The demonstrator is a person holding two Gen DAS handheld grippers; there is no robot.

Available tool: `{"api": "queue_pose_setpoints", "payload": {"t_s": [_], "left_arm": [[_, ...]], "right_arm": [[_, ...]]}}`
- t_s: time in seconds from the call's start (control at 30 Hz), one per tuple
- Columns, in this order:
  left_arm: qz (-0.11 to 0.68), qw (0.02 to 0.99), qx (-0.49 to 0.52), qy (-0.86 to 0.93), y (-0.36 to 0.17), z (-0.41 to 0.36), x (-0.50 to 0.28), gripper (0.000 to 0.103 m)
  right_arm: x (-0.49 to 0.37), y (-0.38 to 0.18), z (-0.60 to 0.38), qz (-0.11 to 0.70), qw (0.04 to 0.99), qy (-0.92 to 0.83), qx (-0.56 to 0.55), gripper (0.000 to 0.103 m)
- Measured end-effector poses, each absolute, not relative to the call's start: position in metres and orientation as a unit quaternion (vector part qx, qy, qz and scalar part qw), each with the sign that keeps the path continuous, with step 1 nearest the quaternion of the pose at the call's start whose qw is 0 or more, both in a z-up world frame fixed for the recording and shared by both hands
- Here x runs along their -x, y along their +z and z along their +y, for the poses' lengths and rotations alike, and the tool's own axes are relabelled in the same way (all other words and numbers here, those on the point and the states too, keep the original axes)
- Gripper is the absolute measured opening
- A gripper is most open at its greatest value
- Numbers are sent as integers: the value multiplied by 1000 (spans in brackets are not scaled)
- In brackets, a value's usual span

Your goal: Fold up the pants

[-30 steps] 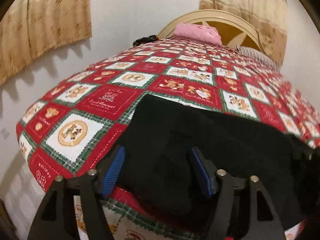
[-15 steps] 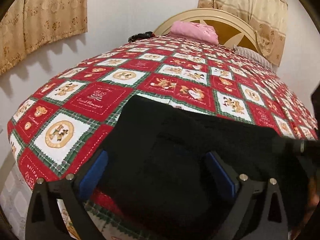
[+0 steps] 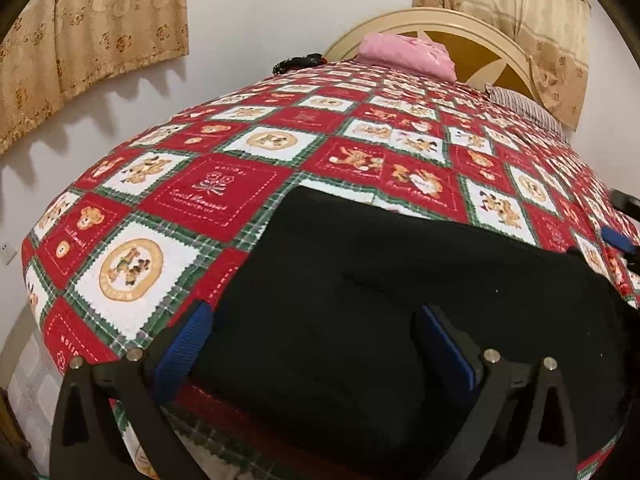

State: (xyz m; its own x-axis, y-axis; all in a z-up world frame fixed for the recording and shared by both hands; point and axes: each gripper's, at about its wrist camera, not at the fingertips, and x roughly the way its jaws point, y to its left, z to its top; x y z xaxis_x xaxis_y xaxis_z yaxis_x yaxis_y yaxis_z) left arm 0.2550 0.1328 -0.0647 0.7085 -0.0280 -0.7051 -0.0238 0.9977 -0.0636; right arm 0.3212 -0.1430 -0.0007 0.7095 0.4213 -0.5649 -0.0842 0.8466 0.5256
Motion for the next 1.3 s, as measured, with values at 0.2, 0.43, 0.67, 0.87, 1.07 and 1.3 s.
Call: {"api": "queue_pose_setpoints", "payload": {"t_s": [0.2,0.43,0.67,0.87,1.07,1.3], "left_arm": [[382,924,33,4,-65,133,-255,103],[369,929,31,2,-66,133,-252,103],[365,931,29,1,-66,133,-251,103],[367,930,26,6,-66,132,-252,103],[368,930,25,10,-66,131,-252,103],[369,929,23,14,-67,130,-252,103]], "right_arm": [[-316,-12,-47,415,882,213,-73,31],[-359,-56,-84,459,865,143,-144,0],[-315,-9,-90,381,917,64,-104,5],[-252,33,-177,326,937,-71,-107,52],[-237,48,-298,339,895,-275,-87,77],[-282,-2,-408,456,794,-395,-72,68]]}}
